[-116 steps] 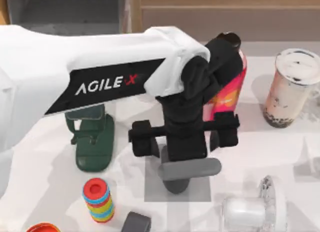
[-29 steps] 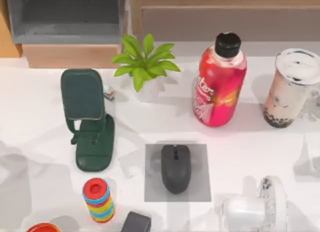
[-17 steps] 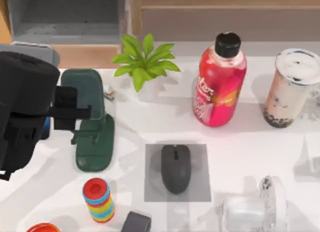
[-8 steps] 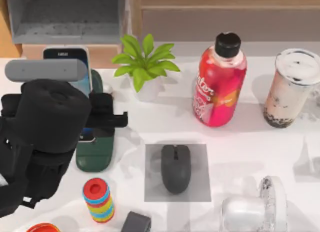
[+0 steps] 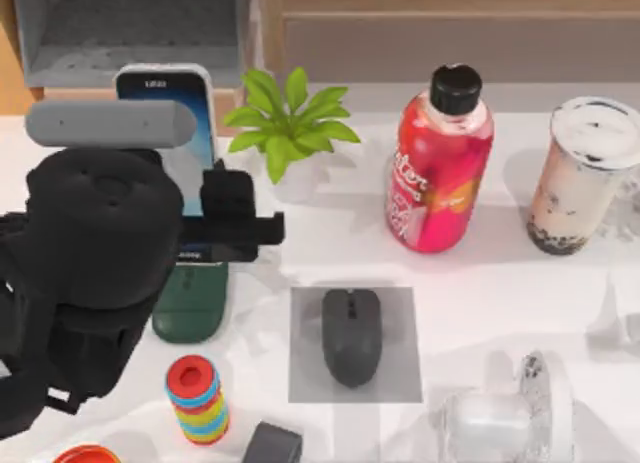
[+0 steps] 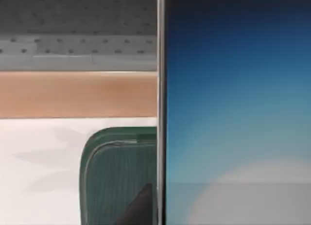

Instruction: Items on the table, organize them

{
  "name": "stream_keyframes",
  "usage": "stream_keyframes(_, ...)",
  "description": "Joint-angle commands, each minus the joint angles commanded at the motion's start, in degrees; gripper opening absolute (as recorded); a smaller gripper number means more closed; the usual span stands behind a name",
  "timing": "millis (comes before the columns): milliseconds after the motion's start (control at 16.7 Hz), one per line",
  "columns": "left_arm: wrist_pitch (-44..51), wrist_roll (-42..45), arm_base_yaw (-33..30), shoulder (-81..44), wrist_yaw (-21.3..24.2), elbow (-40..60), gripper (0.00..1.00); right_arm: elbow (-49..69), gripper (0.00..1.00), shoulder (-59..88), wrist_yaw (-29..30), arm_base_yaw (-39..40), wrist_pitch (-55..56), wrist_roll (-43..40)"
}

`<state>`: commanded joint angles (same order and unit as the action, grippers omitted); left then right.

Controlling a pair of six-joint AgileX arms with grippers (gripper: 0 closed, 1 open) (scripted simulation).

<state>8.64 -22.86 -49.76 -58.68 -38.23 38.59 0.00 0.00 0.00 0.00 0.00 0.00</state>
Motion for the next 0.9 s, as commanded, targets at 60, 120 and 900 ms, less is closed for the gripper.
stream_keyframes(60, -0.94, 0.45, 0.46, -1.13, 0.46, 0.98, 0.00, 0.00, 1.00, 0.00, 0.00, 0.00, 0.00, 0.00)
stream_keyframes(120, -2.17, 0.99, 1.32, -2.48, 0.99, 1.49, 0.00, 0.00, 1.00, 0.00, 0.00, 0.00, 0.00, 0.00)
stream_keyframes(900, -10.61, 4.26, 11.10, -11.01, 4.57, -2.58, 0.15, 0.00, 1.00, 0.00, 0.00, 0.00, 0.00, 0.00)
